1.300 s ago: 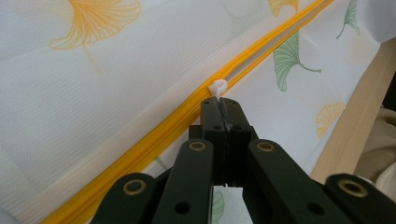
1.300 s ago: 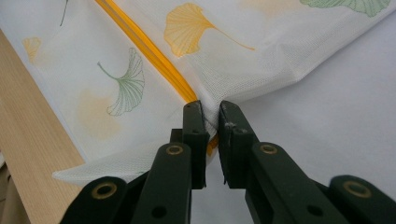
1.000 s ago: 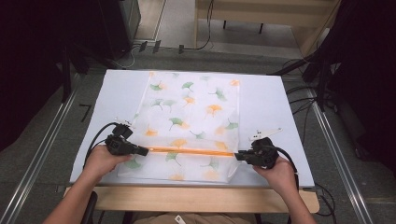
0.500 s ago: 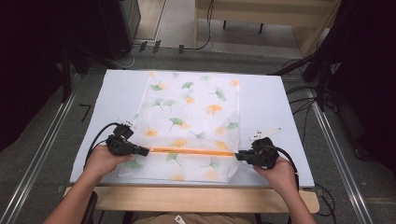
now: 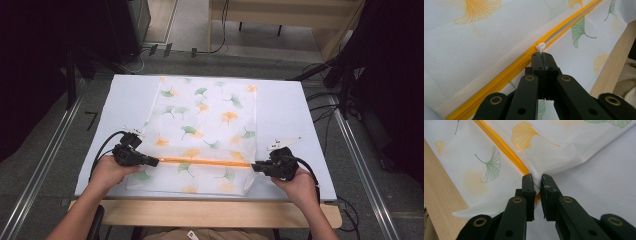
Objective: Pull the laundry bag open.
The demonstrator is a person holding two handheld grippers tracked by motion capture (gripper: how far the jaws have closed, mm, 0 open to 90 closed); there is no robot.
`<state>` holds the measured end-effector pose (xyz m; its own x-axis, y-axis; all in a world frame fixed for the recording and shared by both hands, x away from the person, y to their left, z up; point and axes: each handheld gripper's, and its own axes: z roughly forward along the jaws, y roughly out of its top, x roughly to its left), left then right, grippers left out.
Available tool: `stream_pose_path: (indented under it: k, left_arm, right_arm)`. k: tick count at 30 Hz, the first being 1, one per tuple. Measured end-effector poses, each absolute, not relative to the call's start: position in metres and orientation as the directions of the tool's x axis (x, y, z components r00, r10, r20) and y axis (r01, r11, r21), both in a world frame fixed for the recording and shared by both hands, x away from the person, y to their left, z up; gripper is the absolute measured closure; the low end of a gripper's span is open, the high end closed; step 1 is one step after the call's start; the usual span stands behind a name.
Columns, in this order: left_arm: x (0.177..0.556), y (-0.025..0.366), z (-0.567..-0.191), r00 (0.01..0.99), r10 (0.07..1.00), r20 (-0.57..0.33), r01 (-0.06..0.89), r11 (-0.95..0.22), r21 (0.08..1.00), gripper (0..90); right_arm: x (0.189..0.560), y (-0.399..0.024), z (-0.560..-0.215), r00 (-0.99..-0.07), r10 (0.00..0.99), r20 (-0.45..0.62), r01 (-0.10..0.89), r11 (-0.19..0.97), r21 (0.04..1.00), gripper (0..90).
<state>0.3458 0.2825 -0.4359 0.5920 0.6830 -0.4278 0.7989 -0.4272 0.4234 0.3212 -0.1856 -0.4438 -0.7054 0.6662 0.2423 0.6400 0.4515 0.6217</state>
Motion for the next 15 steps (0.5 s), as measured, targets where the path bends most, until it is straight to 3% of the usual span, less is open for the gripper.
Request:
stream_pose_path:
  k: [15]
  left_arm:
    - [0.341, 0.311, -0.436, 0.560, 0.723, -0.405, 0.817, -0.400, 0.416, 90.0]
  right_arm:
    - [0.321, -0.186, -0.444, -0.707, 0.666, 0.240, 0.638, 0.453, 0.622, 84.1]
